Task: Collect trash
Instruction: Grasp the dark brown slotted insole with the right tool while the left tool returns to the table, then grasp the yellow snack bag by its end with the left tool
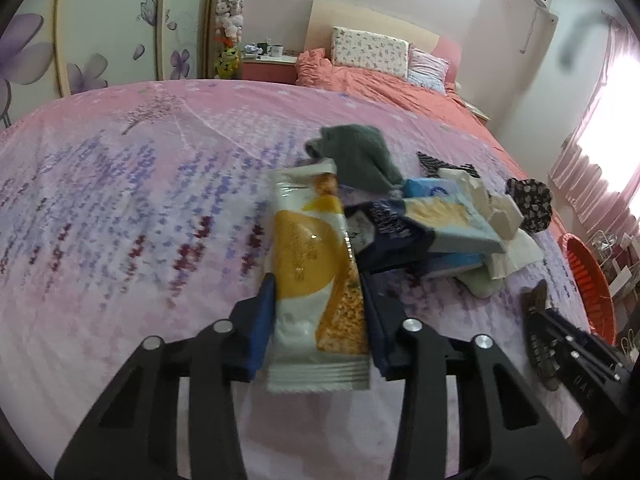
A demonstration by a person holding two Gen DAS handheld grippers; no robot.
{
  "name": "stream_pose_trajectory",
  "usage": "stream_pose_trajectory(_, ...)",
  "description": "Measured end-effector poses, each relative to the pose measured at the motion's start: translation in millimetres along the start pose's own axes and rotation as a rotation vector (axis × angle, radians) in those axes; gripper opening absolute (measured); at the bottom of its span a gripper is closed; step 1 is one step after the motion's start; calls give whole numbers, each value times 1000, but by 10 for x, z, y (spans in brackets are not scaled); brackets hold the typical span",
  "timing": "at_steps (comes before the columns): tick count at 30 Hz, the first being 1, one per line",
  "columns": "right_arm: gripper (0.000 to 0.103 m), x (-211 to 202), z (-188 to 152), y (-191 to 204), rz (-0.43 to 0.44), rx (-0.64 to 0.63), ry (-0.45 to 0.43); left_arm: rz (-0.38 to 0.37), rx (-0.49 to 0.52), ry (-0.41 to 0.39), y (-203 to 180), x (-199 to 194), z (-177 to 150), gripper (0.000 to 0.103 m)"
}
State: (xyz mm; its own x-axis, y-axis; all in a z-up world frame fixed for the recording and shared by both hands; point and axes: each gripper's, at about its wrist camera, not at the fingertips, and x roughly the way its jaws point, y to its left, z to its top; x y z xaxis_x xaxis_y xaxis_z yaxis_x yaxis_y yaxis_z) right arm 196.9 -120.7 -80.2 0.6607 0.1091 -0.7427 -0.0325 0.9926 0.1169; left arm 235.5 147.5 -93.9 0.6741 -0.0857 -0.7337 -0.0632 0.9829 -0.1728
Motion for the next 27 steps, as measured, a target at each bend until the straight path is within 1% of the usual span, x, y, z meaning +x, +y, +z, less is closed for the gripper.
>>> stream_pose_trajectory(3,24,10,63,-125,-19,37,3,33,-19,-1,152,0,36,39)
stream_pose_trajectory(5,24,-7,128,-189,-88,26,-32,46,-34,0,225,11,60,40)
stream_pose_trajectory(6,25,7,159,-221,-101,27,-28,52,-40,2,257,26,75,41)
stream_pose_trajectory(7,25,33,175,-249,-96,32,-14,64,-43,6,275,44,87,41)
stream_pose_trajectory(9,25,137,203,-326,-59,62,37,62,-58,27,310,98,111,41)
stream_pose_trajectory(11,26,157,214,-364,-47,77,38,60,-63,28,327,114,141,42)
stream_pose_trajectory(14,26,185,265,-385,-37,83,48,66,-47,37,322,160,200,42)
stream_pose_trajectory(17,27,210,304,-388,-49,74,46,71,-31,40,327,205,249,42)
stream_pose_trajectory(18,29,210,305,-384,-50,71,47,72,-29,42,334,216,267,42)
stream_pose_trajectory(19,36,209,296,-383,-50,76,61,72,-28,43,339,223,264,42)
stream_pose_trajectory(20,40,195,273,-386,-46,82,71,71,-29,43,349,228,273,42)
stream_pose_trajectory(21,46,176,234,-388,-36,90,75,71,-29,44,361,233,282,42)
stream_pose_trajectory(22,47,159,211,-389,-33,86,71,71,-26,42,366,235,283,42)
stream_pose_trajectory(24,47,131,146,-330,-60,42,56,75,-17,40,366,241,277,42)
stream_pose_trajectory(25,45,130,131,-311,-70,26,51,75,-17,40,368,239,278,42)
stream_pose_trajectory(26,41,127,118,-290,-83,9,46,75,-17,40,365,241,279,42)
stream_pose_trajectory(27,34,127,117,-288,-93,5,44,71,-20,40,372,241,282,42)
